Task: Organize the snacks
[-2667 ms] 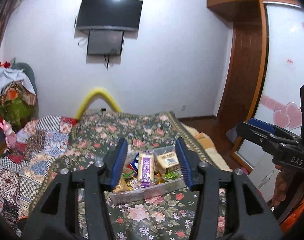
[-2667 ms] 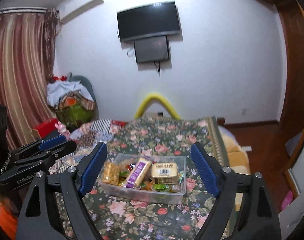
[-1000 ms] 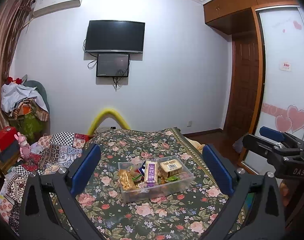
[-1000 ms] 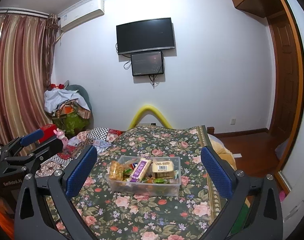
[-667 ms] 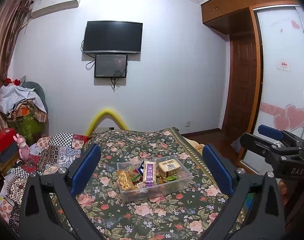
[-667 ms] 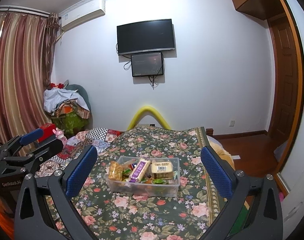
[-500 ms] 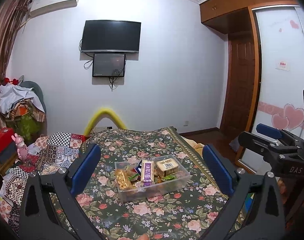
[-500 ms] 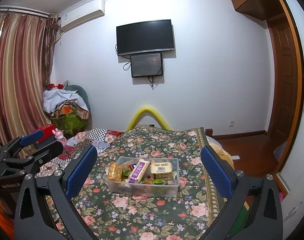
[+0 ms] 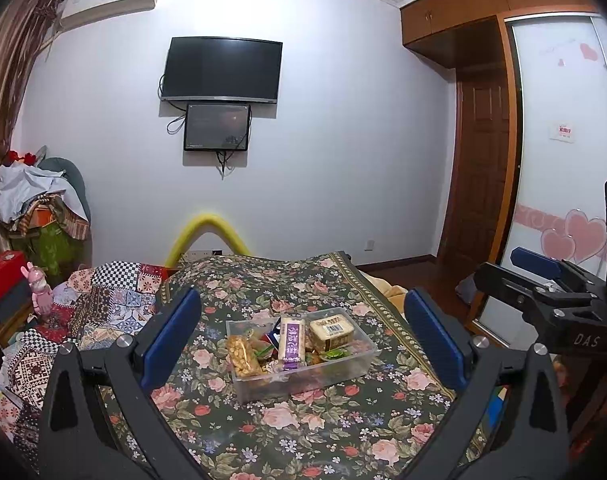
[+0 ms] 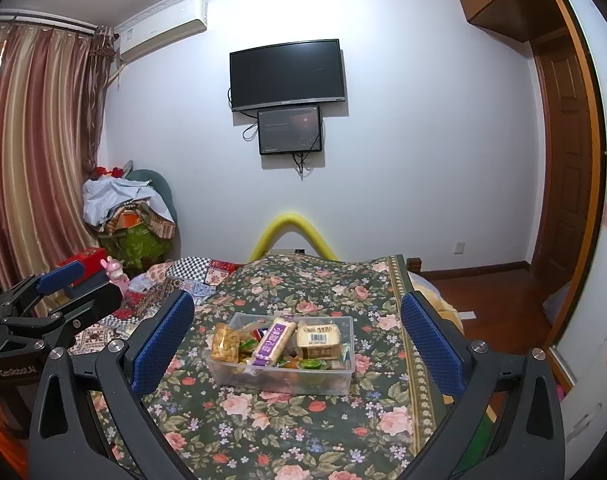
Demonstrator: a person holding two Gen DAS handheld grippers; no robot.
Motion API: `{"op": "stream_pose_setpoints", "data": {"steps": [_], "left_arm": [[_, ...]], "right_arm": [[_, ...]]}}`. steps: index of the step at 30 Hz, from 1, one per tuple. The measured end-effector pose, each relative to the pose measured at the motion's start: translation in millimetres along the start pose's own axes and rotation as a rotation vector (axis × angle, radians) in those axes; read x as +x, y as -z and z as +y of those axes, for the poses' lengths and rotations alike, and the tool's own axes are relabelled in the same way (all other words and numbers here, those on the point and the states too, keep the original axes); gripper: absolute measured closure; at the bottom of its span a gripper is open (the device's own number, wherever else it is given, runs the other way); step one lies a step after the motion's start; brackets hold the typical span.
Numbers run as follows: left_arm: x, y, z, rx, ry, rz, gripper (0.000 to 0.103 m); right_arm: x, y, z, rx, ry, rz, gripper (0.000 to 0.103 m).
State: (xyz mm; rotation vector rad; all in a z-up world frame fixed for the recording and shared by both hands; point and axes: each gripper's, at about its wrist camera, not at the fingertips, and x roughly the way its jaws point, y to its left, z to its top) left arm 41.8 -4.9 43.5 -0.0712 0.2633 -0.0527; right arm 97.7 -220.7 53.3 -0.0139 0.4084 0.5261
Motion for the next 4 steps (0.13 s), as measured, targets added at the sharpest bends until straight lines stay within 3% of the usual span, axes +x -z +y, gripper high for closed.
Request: {"op": "stream_pose_setpoints", "data": {"steps": [4], "left_arm": [[0.8, 0.2, 0.5, 0.001, 0.005, 0.005, 0.000]], "right_arm": [[1.5, -0.3, -0.8, 0.000, 0.000, 0.004, 0.000]]}}
